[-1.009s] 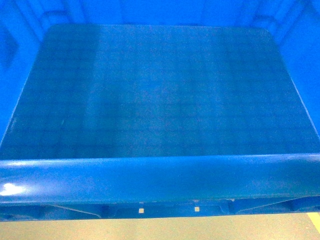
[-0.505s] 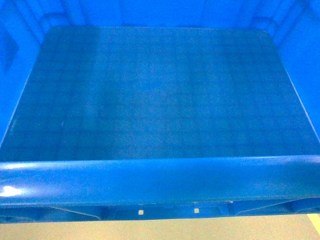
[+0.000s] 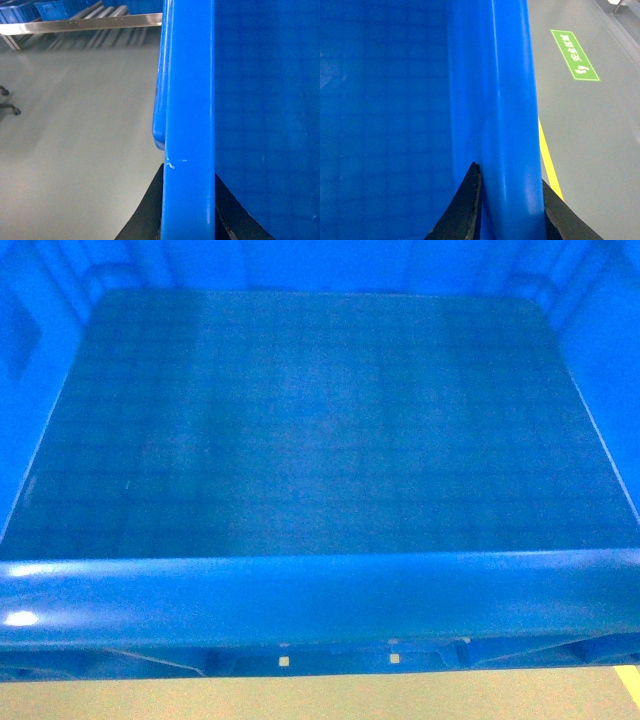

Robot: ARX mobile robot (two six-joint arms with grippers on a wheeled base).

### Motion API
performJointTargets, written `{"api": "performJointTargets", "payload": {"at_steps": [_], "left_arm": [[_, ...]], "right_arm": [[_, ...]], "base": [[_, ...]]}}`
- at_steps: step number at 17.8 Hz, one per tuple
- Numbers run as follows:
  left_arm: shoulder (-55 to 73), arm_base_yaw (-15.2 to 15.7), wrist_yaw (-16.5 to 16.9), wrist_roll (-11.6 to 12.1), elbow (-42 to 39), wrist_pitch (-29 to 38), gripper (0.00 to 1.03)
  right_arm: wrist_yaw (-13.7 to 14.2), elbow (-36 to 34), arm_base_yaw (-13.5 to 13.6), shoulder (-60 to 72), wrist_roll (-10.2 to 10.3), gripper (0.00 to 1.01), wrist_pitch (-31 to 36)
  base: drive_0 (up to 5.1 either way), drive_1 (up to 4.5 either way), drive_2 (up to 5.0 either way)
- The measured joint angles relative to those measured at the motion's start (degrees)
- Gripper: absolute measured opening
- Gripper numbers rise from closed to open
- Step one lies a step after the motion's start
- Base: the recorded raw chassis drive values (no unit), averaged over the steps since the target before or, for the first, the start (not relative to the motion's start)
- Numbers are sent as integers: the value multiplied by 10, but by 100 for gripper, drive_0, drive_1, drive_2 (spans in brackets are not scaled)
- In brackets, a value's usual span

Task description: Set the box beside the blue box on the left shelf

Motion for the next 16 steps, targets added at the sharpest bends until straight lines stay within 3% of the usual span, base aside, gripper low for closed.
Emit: {"api": "performJointTargets", "payload": {"at_steps": [16], "left_arm": [[0,0,-1,0,0,1,11]], "right_arm": [[0,0,0,0,-1,17,3]], "base": [[-2,416,-420]]}}
